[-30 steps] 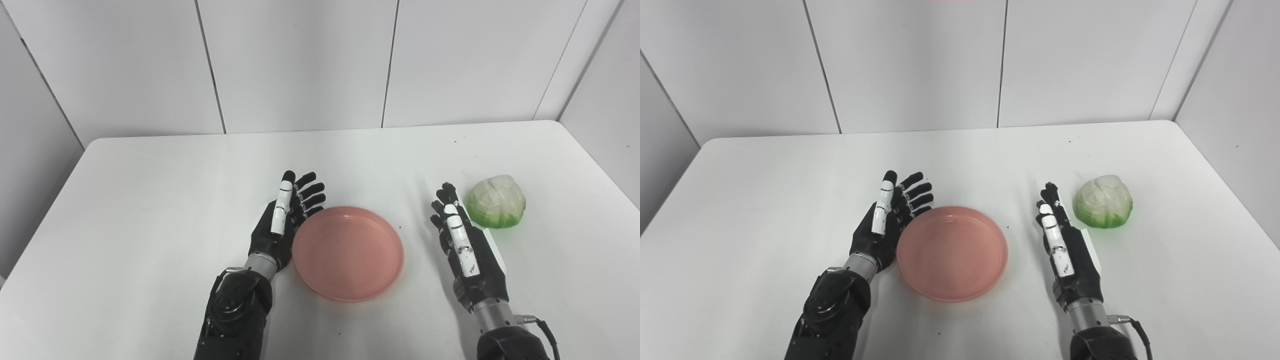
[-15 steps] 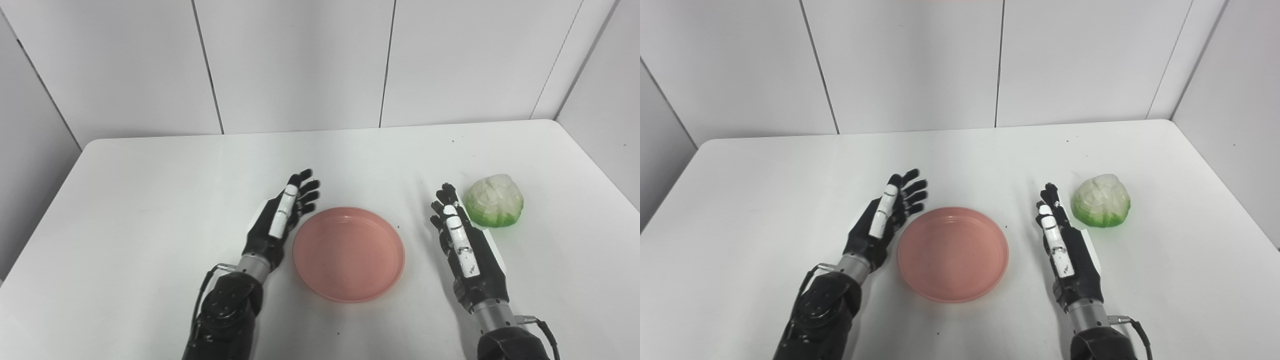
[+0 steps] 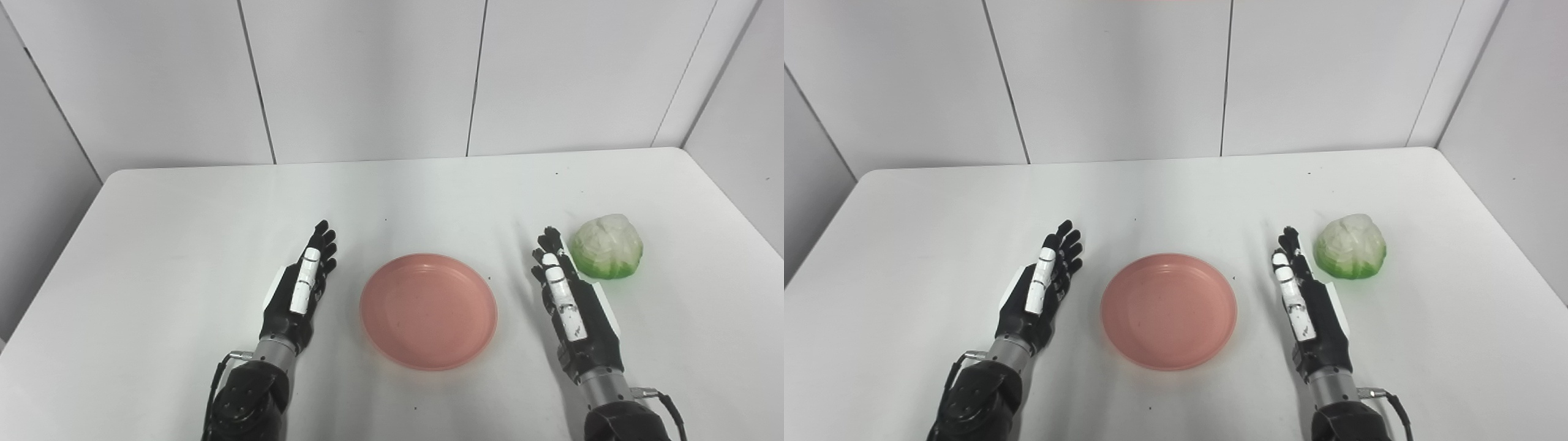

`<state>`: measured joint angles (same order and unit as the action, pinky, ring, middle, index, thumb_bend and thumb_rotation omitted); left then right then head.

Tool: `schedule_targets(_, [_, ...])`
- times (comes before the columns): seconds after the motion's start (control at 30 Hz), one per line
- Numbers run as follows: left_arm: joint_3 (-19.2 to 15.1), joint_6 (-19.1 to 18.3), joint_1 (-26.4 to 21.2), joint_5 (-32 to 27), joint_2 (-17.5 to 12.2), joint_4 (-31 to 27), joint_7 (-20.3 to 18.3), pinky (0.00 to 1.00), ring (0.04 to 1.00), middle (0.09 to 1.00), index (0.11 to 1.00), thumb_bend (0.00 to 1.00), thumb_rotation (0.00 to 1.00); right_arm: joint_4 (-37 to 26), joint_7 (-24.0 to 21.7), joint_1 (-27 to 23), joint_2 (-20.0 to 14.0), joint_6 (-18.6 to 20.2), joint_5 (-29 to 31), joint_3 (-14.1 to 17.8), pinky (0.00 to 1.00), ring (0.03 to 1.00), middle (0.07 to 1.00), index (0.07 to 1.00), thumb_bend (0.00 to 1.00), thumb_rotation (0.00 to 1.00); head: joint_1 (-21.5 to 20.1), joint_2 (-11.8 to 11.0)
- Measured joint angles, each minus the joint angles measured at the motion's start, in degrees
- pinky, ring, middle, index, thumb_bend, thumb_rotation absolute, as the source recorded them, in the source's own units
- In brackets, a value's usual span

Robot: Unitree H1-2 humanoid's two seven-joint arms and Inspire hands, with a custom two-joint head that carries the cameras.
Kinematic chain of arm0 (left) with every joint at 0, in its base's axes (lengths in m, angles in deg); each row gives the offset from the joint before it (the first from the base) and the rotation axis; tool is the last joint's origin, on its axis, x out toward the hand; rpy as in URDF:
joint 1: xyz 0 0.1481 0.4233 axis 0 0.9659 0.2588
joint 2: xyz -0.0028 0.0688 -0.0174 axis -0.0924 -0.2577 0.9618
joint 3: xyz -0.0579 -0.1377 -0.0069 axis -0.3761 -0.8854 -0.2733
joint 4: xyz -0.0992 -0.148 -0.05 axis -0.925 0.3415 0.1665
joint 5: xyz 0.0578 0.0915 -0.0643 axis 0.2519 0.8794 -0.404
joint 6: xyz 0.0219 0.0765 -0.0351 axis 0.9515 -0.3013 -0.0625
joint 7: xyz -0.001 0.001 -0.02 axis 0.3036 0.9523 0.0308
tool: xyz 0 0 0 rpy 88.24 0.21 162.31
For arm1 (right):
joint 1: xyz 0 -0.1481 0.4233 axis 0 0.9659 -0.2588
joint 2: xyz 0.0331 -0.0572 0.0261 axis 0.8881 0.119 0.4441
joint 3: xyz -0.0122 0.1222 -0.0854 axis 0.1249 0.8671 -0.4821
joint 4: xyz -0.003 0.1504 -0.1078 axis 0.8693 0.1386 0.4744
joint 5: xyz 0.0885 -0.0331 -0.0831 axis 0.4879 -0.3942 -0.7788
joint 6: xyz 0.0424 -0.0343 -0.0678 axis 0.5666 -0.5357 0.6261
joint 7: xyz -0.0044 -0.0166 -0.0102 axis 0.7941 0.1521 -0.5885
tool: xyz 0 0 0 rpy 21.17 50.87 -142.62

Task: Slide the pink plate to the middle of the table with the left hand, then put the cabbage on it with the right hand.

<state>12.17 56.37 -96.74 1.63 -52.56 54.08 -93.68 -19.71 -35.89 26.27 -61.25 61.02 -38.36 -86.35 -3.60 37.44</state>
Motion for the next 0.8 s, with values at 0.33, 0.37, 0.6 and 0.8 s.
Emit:
schedule_targets(0.33, [-0.44,1.17,0.46,-1.44,1.09,0.99,-0.18,1.00,1.000,1.000,1.000,0.68,1.00,0.95,1.01,-1.48,-1.63,-3.50,-6.15,0.09,1.00,1.000,1.000,1.000,0.65,0.80,-5.44,-1.06])
schedule_targets(0.37, [-0.38,1.21,0.49,-1.34,1.22,0.99,0.02,1.00,1.000,1.000,1.000,0.69,1.00,0.97,1.24,-2.26,-2.27,-4.10,-7.52,0.26,1.00,1.000,1.000,1.000,0.66,0.79,-5.45,-1.05])
schedule_targets(0.6, [-0.32,2.57,0.85,-0.67,2.57,1.32,1.01,1.00,1.000,1.000,1.000,0.71,1.00,-1.40,3.19,-9.40,-11.57,-6.71,-22.03,2.66,0.97,0.985,0.987,0.992,0.72,0.82,-8.44,-1.23])
schedule_targets(0.8, [-0.44,2.86,1.20,-0.57,2.52,1.20,1.44,1.00,1.000,1.000,1.000,0.71,1.00,-4.49,-0.77,-12.16,-18.90,2.23,-29.06,4.06,0.90,0.977,0.996,0.993,0.83,0.75,-10.54,-1.31])
